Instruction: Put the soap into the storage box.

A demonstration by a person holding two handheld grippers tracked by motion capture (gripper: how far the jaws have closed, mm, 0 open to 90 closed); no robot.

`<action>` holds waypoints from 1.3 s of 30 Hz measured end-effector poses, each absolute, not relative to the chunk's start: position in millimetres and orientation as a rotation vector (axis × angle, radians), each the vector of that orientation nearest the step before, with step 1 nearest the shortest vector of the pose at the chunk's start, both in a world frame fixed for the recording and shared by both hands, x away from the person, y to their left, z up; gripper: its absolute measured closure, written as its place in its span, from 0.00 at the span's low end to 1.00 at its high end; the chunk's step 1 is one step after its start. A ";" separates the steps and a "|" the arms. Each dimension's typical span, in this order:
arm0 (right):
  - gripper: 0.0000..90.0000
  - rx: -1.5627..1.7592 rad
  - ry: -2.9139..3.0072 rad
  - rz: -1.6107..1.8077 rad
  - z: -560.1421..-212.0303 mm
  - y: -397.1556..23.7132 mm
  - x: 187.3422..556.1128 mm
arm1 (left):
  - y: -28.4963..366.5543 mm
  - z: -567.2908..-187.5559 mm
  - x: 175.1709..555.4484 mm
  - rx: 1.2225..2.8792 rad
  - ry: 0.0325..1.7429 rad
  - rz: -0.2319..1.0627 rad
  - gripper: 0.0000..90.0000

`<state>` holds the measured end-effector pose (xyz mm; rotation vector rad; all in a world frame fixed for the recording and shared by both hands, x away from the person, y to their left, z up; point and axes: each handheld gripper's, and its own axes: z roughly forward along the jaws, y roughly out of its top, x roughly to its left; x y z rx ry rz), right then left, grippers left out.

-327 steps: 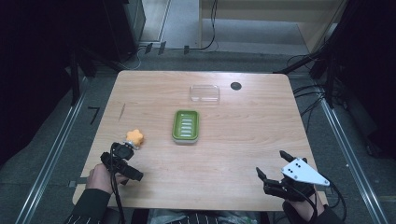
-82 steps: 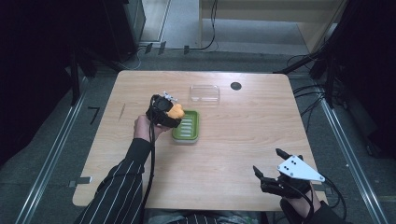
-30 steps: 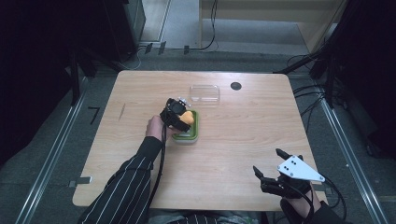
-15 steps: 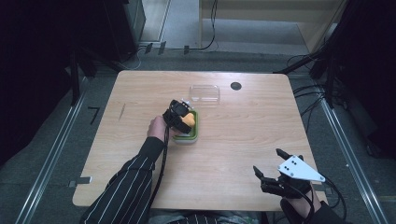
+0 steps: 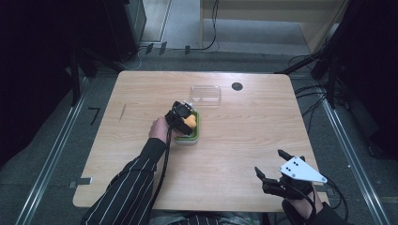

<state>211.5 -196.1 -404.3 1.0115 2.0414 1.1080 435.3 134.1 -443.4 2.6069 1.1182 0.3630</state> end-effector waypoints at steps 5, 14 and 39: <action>0.15 1.012 2.041 1.108 -404.3 -196.2 211.5 | 133.7 -443.6 435.3 2.612 1.118 0.367 0.43; 0.15 1.010 2.041 1.106 -404.4 -196.4 211.5 | 133.0 -443.4 435.4 2.613 1.108 0.376 0.38; 0.15 1.013 2.042 1.098 -405.0 -198.1 210.6 | 133.4 -428.2 432.8 2.605 1.121 0.410 0.15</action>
